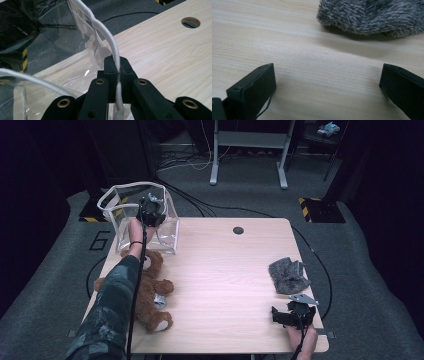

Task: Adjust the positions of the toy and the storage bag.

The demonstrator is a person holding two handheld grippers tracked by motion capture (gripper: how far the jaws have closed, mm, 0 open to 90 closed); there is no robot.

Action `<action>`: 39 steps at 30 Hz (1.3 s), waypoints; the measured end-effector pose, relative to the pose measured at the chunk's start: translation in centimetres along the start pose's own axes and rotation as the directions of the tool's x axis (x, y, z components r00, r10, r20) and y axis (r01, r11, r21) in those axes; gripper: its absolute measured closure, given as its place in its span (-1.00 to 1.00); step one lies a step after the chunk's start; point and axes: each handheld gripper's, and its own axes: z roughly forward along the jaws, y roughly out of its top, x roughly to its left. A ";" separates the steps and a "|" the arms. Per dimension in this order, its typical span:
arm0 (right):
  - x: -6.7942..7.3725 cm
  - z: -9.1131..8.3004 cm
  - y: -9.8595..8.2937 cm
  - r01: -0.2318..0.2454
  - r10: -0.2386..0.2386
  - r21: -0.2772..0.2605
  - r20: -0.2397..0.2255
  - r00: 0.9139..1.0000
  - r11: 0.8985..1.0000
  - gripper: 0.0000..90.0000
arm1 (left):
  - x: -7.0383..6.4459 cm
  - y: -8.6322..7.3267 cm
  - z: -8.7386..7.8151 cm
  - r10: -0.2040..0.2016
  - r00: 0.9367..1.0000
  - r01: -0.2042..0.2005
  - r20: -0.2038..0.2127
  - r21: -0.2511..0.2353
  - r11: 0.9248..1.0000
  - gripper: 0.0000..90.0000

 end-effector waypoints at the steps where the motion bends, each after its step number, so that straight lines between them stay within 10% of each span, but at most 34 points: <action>1: 0.0 0.0 0.0 0.000 0.000 0.000 0.000 1.000 1.000 -1.00 | 0.0 0.0 0.0 0.004 1.000 -0.004 0.003 0.001 1.000 0.94; 39: 0.1 0.0 0.0 0.003 -0.003 0.000 0.000 1.000 1.000 -1.00 | -5.4 2.5 1.0 0.132 0.977 -0.126 0.167 -0.045 0.991 0.94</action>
